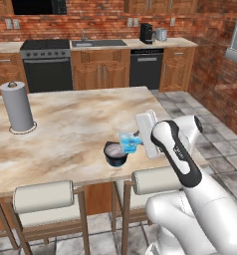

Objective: Stack the yogurt containers by placing the smaller containers on top of the larger containers.

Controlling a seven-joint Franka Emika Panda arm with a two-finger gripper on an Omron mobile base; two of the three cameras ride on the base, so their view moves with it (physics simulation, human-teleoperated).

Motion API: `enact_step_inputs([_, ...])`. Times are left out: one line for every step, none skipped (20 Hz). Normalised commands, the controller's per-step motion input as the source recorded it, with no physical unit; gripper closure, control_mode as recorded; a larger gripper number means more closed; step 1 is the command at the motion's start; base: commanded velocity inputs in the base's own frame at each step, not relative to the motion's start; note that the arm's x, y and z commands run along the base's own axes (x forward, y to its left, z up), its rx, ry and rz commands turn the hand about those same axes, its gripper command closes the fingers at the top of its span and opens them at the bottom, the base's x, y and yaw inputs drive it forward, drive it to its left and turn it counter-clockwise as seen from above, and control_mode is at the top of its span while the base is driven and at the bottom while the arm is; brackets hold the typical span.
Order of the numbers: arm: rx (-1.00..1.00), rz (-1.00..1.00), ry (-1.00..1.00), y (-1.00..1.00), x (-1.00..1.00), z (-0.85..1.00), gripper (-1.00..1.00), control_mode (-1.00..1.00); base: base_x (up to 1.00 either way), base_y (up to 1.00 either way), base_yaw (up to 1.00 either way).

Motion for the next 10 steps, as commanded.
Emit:
enact_step_inputs([-0.01, 0.00, 0.00, 0.00, 0.10, -0.10, 1.00, -1.00, 0.00, 0.00, 0.00])
enact_step_inputs([-0.01, 0.00, 0.00, -0.01, 0.10, -0.10, 1.00, -1.00, 0.00, 0.00, 0.00])
enact_step_inputs([-0.01, 0.00, 0.00, -0.02, 0.10, -0.09, 1.00, -1.00, 0.00, 0.00, 0.00])
enact_step_inputs([-0.01, 0.00, 0.00, -0.03, 0.11, -0.07, 1.00, -1.00, 0.00, 0.00, 0.00])
enact_step_inputs([-0.01, 0.00, 0.00, -0.03, 0.11, -0.05, 1.00, -1.00, 0.00, 0.00, 0.00])
enact_step_inputs([-0.01, 0.00, 0.00, -0.03, 0.10, -0.02, 1.00, -1.00, 0.00, 0.00, 0.00])
enact_step_inputs([-0.01, 0.00, 0.00, -0.02, 0.09, 0.00, 1.00, -1.00, 0.00, 0.00, 0.00])
enact_step_inputs([0.00, 0.00, 0.00, -0.01, 0.08, 0.00, 1.00, -1.00, 0.00, 0.00, 0.00])
enact_step_inputs([0.00, 0.00, 0.00, 0.00, 0.07, 0.00, 1.00, -1.00, 0.00, 0.00, 0.00])
enact_step_inputs([0.00, 0.00, 0.00, -0.01, 0.06, 0.00, 1.00, -1.00, 0.00, 0.00, 0.00])
